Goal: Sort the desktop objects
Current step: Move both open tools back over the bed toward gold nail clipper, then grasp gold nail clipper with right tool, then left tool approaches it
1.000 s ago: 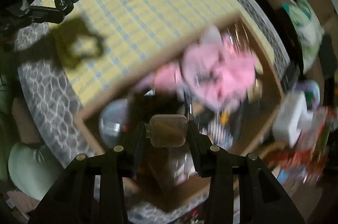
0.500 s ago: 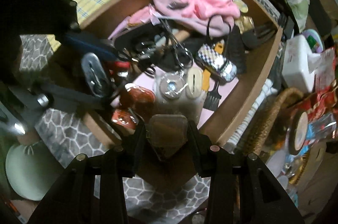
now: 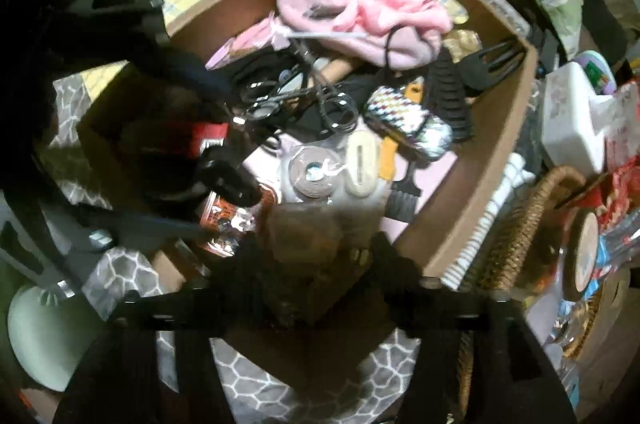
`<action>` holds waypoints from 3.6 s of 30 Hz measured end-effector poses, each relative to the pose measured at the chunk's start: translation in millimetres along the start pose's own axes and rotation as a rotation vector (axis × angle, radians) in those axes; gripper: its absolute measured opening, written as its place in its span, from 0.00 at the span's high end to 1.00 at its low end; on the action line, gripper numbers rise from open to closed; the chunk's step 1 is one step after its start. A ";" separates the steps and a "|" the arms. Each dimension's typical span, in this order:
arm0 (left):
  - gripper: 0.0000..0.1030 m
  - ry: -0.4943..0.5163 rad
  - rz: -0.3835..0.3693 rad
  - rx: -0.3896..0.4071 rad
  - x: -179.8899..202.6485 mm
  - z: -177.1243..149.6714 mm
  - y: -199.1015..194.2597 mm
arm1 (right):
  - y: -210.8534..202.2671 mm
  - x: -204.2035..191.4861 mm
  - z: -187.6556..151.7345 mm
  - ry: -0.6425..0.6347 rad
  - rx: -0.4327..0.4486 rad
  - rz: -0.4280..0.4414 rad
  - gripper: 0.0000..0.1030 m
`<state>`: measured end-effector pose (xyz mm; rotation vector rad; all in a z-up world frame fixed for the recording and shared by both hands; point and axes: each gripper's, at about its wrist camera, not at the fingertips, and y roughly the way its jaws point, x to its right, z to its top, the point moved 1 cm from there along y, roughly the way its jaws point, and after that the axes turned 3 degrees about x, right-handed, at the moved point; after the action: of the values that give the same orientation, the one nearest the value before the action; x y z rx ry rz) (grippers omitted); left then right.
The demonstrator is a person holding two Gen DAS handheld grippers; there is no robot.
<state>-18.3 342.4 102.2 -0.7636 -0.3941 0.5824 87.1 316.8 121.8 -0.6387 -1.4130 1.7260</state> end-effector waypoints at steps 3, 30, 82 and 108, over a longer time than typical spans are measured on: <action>0.28 -0.057 0.008 0.039 -12.5 2.4 -20.7 | -17.4 7.0 -3.3 0.053 0.048 -0.010 0.35; 0.00 -0.364 0.294 0.220 -126.8 -94.6 -244.4 | -99.2 -161.3 86.6 0.171 0.348 -0.259 0.13; 0.00 -1.118 0.452 0.260 -431.0 -273.9 -216.6 | 158.8 -200.9 394.3 0.145 0.463 0.116 0.13; 0.01 -1.140 0.079 0.282 -410.8 -250.4 -170.8 | 106.3 -201.9 331.9 0.178 0.594 0.203 0.41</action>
<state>-144.5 -143.8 11.4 -0.1026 -1.2962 1.0979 -91.2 -42.1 81.6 -0.5931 -0.6728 2.0600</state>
